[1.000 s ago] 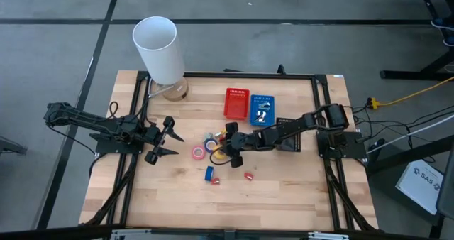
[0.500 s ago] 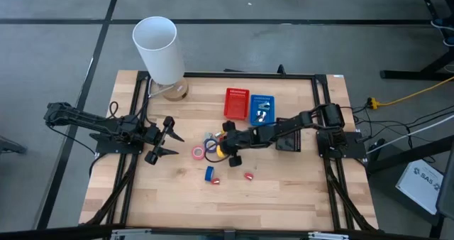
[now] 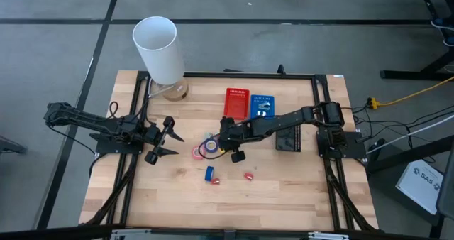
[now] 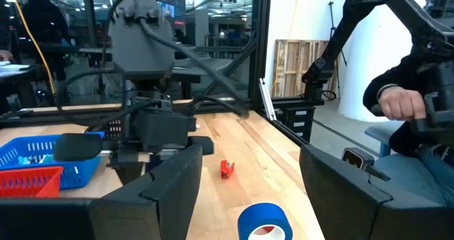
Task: Pick and place Stapler, Stapler remover, tape
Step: Put the yellow tape into the black bin
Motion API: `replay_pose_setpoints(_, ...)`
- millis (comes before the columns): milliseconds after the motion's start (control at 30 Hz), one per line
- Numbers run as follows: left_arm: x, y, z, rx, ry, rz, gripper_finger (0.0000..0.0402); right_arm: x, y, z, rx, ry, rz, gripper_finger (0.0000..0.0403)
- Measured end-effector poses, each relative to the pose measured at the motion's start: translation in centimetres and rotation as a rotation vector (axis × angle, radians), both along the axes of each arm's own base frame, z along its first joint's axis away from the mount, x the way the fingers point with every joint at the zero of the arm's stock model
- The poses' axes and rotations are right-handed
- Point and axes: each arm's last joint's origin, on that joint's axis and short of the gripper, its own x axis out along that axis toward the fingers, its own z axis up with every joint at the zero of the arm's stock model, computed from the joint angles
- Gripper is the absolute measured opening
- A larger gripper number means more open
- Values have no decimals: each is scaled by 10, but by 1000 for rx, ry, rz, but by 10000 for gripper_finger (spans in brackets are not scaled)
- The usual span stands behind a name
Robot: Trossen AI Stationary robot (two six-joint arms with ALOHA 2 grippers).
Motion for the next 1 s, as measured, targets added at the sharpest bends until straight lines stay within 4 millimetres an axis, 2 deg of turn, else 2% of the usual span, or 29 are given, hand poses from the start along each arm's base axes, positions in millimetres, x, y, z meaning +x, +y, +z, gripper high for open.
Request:
replay_pose_setpoints(133, 0, 0, 0, 0, 0, 0, 235, -6, -12, 7, -19, 62, 11, 42)
replay_pose_setpoints(200, 0, 0, 0, 0, 0, 0, 235, -11, -20, 18, -20, 72, 1, 42)
replay_pose_setpoints(467, 0, 0, 0, 0, 0, 0, 235, -36, -38, 78, -21, -8, -43, 42)
replay_pose_setpoints(833, 0, 0, 0, 0, 0, 0, 235, -104, -49, 157, -12, -38, -101, 42)
replay_pose_setpoints(1000, 0, 0, 0, 0, 0, 0, 235, -130, -52, 175, 3, -99, -145, 42)
